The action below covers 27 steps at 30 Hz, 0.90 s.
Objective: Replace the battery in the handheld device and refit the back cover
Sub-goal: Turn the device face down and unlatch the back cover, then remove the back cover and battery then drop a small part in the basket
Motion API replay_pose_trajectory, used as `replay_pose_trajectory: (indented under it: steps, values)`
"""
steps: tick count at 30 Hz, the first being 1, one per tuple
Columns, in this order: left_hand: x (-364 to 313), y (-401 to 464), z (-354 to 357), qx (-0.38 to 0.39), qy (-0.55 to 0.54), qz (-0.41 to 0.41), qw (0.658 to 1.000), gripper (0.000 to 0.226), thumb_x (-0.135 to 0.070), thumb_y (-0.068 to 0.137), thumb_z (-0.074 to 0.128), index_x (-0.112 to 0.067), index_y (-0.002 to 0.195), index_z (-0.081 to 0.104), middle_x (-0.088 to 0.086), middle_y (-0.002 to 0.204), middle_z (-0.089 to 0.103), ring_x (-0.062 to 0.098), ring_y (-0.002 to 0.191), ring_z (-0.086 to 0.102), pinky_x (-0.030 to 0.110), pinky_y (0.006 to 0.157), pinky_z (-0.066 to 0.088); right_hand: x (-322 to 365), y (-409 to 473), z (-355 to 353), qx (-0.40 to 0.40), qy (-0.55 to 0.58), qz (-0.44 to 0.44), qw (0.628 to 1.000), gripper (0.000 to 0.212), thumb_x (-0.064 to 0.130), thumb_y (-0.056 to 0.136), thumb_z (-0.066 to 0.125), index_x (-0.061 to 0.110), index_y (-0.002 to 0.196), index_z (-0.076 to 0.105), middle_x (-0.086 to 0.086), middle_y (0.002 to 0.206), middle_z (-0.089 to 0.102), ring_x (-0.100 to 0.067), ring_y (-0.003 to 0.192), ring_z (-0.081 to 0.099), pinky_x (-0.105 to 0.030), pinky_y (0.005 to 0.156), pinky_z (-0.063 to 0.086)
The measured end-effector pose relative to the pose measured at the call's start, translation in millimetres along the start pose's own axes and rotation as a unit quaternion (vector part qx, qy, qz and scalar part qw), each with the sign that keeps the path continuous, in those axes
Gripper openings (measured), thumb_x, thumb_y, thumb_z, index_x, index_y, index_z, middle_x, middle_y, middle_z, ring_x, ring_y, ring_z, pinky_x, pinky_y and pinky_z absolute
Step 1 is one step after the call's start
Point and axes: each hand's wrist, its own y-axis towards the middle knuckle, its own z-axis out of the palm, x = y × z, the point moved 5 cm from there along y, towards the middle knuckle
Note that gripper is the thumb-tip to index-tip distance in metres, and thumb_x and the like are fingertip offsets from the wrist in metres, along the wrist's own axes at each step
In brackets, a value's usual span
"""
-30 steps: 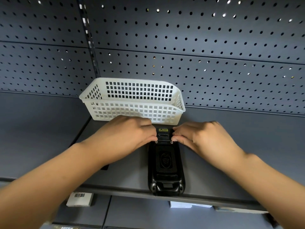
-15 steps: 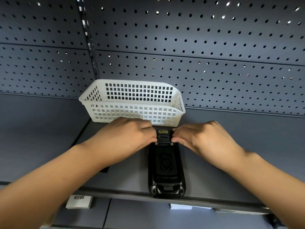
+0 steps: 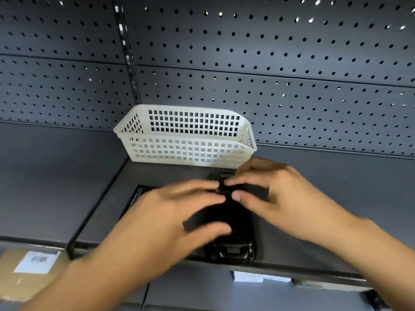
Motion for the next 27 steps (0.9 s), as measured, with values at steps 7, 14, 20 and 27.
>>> replay_pose_trajectory:
  steps: [7, 14, 20, 27]
  values:
    - [-19, -41, 36, -0.033, -0.024, -0.01, 0.999, 0.035, -0.052, 0.086, 0.064, -0.031, 0.113, 0.073, -0.011, 0.132, 0.064, 0.007, 0.129, 0.054, 0.036, 0.08, 0.061, 7, -1, 13, 0.061, -0.021, 0.063, 0.996, 0.031, 0.044, 0.085, 0.06, 0.036, 0.115, 0.065, 0.019, 0.113, 0.056, -0.002, 0.105, 0.056, -0.026, 0.096, 0.045]
    - [-17, -46, 43, -0.064, -0.036, -0.01, 0.997, 0.034, -0.047, 0.09, 0.063, -0.025, 0.114, 0.075, -0.007, 0.133, 0.064, 0.01, 0.132, 0.052, 0.031, 0.096, 0.053, 7, 7, 19, 0.084, -0.013, 0.119, 0.989, 0.023, 0.041, 0.082, 0.059, 0.035, 0.103, 0.061, 0.013, 0.102, 0.055, -0.003, 0.095, 0.052, -0.021, 0.084, 0.042]
    - [-16, -46, 43, -0.08, -0.039, -0.005, 0.996, 0.036, -0.048, 0.09, 0.061, -0.025, 0.114, 0.074, -0.007, 0.135, 0.062, 0.012, 0.134, 0.05, 0.033, 0.097, 0.053, 3, 13, 21, 0.103, 0.049, 0.155, 0.981, 0.014, 0.032, 0.082, 0.062, 0.034, 0.095, 0.058, 0.013, 0.097, 0.057, -0.002, 0.082, 0.053, -0.021, 0.074, 0.04]
    - [-18, -52, 44, -0.099, -0.04, 0.017, 0.994, 0.033, -0.04, 0.09, 0.064, -0.024, 0.117, 0.073, -0.005, 0.142, 0.056, 0.012, 0.136, 0.048, 0.033, 0.091, 0.057, -3, -18, 14, 0.067, 0.386, 0.209, 0.896, 0.03, 0.009, 0.086, 0.067, 0.024, 0.112, 0.063, -0.001, 0.078, 0.069, -0.019, 0.055, 0.048, -0.024, 0.055, 0.043]
